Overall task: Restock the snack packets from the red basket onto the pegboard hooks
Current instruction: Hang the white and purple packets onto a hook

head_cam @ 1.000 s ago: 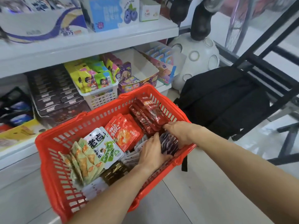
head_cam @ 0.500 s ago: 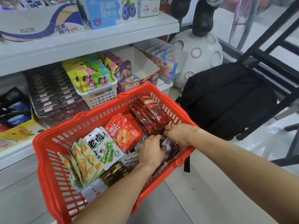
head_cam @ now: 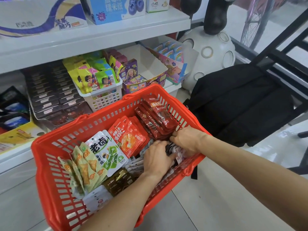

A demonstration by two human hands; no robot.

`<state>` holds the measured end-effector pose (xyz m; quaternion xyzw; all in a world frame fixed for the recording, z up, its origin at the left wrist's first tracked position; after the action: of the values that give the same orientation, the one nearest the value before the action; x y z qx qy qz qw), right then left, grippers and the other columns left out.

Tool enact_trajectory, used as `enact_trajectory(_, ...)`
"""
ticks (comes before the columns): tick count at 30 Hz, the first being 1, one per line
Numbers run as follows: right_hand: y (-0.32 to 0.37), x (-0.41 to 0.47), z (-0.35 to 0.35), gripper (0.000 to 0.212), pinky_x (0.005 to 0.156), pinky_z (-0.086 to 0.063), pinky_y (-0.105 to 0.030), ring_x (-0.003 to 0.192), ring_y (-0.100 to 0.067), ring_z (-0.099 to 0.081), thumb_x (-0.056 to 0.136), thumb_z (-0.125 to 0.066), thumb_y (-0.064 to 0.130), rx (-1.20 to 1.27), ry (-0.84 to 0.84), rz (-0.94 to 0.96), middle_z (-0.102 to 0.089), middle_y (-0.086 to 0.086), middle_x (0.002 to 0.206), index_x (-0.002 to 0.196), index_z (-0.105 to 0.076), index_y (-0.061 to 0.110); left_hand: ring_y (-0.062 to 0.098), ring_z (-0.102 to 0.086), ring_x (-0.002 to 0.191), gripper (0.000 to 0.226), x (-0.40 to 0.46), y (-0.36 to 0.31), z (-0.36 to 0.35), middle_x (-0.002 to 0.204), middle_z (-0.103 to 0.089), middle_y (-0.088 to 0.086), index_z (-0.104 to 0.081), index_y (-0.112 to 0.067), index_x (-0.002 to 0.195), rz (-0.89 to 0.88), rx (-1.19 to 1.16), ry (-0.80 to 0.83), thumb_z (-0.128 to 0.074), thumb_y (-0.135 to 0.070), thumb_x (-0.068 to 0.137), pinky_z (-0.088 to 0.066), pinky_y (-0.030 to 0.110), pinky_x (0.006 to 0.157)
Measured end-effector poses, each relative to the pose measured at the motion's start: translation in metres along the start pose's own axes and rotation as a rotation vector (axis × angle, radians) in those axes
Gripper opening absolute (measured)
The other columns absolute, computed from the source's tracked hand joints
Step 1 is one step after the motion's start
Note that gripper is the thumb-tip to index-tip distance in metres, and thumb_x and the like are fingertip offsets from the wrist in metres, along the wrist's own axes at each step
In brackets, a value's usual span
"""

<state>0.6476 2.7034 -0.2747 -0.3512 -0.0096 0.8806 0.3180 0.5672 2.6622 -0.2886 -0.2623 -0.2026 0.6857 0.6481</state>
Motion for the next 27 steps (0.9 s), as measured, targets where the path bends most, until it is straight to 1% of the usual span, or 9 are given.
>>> enact_trajectory(2,0.0,0.001,-0.006,0.076,0.105,-0.052,-0.048,0.123,-0.032,-0.062,0.083,-0.081,0.038,-0.028,0.032,-0.001,-0.058,-0.009,0.139,0.147,-0.049,0.012,0.02,-0.066,0.121,0.051,0.001,0.001,0.001,0.13,-0.071,-0.002,-0.07,-0.023,0.134,0.011,0.001,-0.015,-0.078,-0.048,0.091,-0.053,0.036,0.098)
enact_trajectory(3,0.0,0.002,-0.006,0.074,0.105,-0.052,-0.048,0.123,-0.032,-0.062,0.084,-0.08,0.037,-0.027,0.018,-0.004,-0.058,-0.009,0.139,0.147,-0.05,0.012,0.02,-0.067,0.119,0.049,0.0,0.002,0.001,0.128,-0.072,-0.004,-0.072,-0.024,0.131,0.015,-0.013,-0.014,-0.079,-0.049,0.09,-0.055,0.037,0.097)
enact_trajectory(7,0.002,0.005,-0.001,0.049,0.101,-0.053,-0.044,0.116,-0.03,-0.065,0.093,-0.072,0.033,0.003,-0.012,0.0,-0.062,-0.008,0.131,0.136,-0.059,0.012,0.016,-0.07,0.112,0.045,-0.003,0.0,0.001,0.127,-0.073,-0.009,-0.077,-0.027,0.124,-0.023,-0.045,0.006,-0.081,-0.051,0.087,-0.056,0.037,0.095)
enact_trajectory(10,0.001,0.006,-0.002,0.039,0.099,-0.054,-0.042,0.113,-0.03,-0.065,0.094,-0.071,0.032,0.027,0.028,0.002,-0.066,-0.008,0.124,0.127,-0.065,0.013,0.018,-0.071,0.107,0.051,-0.004,-0.002,-0.002,0.12,-0.076,-0.004,-0.072,-0.028,0.131,-0.056,-0.031,0.037,-0.081,-0.052,0.087,-0.056,0.038,0.094)
enact_trajectory(12,-0.001,0.006,0.0,0.031,0.099,-0.054,-0.043,0.111,-0.03,-0.066,0.098,-0.066,0.026,0.032,0.014,0.003,-0.068,-0.01,0.121,0.125,-0.066,0.011,0.022,-0.07,0.112,0.061,-0.005,0.001,-0.007,0.119,-0.076,0.001,-0.064,-0.025,0.139,-0.048,-0.004,0.081,-0.083,-0.048,0.085,-0.055,0.039,0.096)
enact_trajectory(16,0.006,0.006,0.002,0.026,0.096,-0.055,-0.042,0.106,-0.029,-0.068,0.104,-0.056,0.02,-0.02,-0.001,0.046,-0.069,-0.01,0.12,0.124,-0.067,0.008,0.026,-0.067,0.123,0.08,-0.002,0.008,-0.01,0.133,-0.071,0.004,-0.053,-0.02,0.148,-0.005,-0.012,0.118,-0.088,-0.044,0.081,-0.053,0.042,0.104)
enact_trajectory(20,0.01,0.003,0.006,0.024,0.095,-0.056,-0.041,0.103,-0.028,-0.069,0.106,-0.052,0.019,-0.046,-0.019,0.063,-0.07,-0.01,0.117,0.122,-0.067,0.008,0.024,-0.065,0.123,0.086,-0.001,0.01,-0.009,0.134,-0.069,0.005,-0.052,-0.019,0.15,0.003,-0.041,0.139,-0.091,-0.044,0.078,-0.051,0.04,0.107)
enact_trajectory(23,0.013,-0.006,0.016,0.024,0.097,-0.054,-0.038,0.105,-0.028,-0.068,0.107,-0.051,0.019,-0.031,-0.051,0.075,-0.07,-0.009,0.117,0.12,-0.068,0.008,0.026,-0.06,0.13,0.085,-0.005,0.011,-0.007,0.139,-0.064,0.007,-0.051,-0.016,0.149,-0.017,-0.035,0.143,-0.091,-0.041,0.079,-0.046,0.038,0.11)
enact_trajectory(27,0.011,-0.024,0.033,0.024,0.09,-0.052,-0.034,0.103,-0.027,-0.069,0.106,-0.05,0.02,-0.04,-0.088,0.079,-0.072,-0.007,0.114,0.116,-0.069,0.01,0.024,-0.055,0.135,0.085,-0.009,0.009,-0.005,0.143,-0.061,0.006,-0.048,-0.015,0.151,-0.024,-0.031,0.155,-0.09,-0.039,0.081,-0.041,0.037,0.112)
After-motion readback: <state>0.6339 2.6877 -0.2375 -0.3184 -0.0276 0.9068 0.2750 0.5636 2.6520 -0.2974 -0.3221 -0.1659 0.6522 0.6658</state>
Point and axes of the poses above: each hand's wrist, its own x-axis towards the middle knuckle, its own z-axis out of the back of the hand, y = z × x, the point moved 10 cm from there along x, towards the middle knuckle
